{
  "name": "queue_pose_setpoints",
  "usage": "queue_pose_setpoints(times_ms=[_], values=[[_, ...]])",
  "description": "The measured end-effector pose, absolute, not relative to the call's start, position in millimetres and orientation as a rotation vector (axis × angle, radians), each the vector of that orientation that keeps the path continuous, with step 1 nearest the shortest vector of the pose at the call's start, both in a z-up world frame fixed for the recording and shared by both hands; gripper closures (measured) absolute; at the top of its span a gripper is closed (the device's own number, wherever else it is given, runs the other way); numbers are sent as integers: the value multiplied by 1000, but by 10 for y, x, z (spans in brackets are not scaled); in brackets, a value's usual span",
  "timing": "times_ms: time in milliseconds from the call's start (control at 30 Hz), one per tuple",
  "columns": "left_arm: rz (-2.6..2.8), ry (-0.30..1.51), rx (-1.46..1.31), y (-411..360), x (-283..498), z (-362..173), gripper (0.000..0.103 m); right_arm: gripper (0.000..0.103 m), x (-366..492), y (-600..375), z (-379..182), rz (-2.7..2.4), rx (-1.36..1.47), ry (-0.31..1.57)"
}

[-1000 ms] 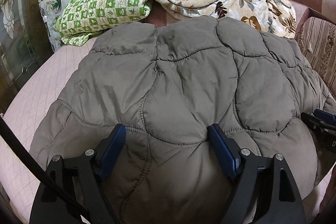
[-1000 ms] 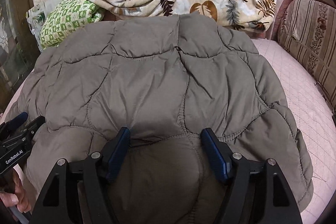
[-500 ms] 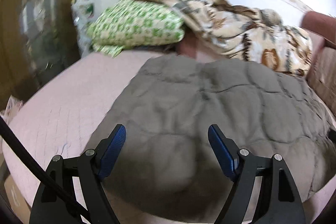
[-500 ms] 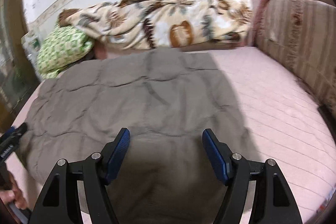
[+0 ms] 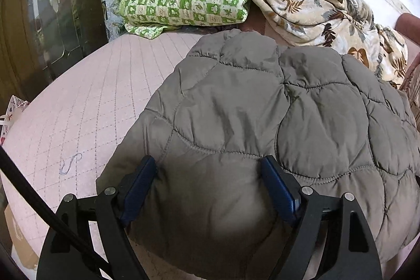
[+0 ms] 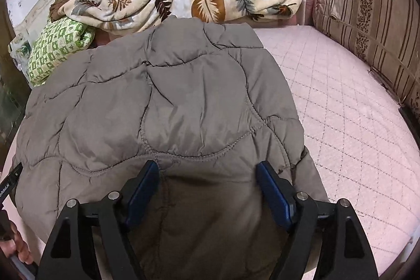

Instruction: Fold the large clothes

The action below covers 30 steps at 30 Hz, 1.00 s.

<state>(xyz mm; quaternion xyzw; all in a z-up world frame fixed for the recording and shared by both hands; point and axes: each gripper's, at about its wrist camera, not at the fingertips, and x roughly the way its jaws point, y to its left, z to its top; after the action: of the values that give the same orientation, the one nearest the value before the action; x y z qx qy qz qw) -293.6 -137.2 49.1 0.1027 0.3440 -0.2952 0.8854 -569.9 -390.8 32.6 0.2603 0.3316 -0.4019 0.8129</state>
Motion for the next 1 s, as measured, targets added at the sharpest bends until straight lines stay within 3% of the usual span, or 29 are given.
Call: queue_pose_setpoints(times_ms=[500,1000], values=[[-667,632,254,-1103,-3408,622,21,21,-5864,-3278,692,-875,343,594],[-662,648,285,-1195,-3401,531,20,21,-5623,-3096,500,-818,275,685]])
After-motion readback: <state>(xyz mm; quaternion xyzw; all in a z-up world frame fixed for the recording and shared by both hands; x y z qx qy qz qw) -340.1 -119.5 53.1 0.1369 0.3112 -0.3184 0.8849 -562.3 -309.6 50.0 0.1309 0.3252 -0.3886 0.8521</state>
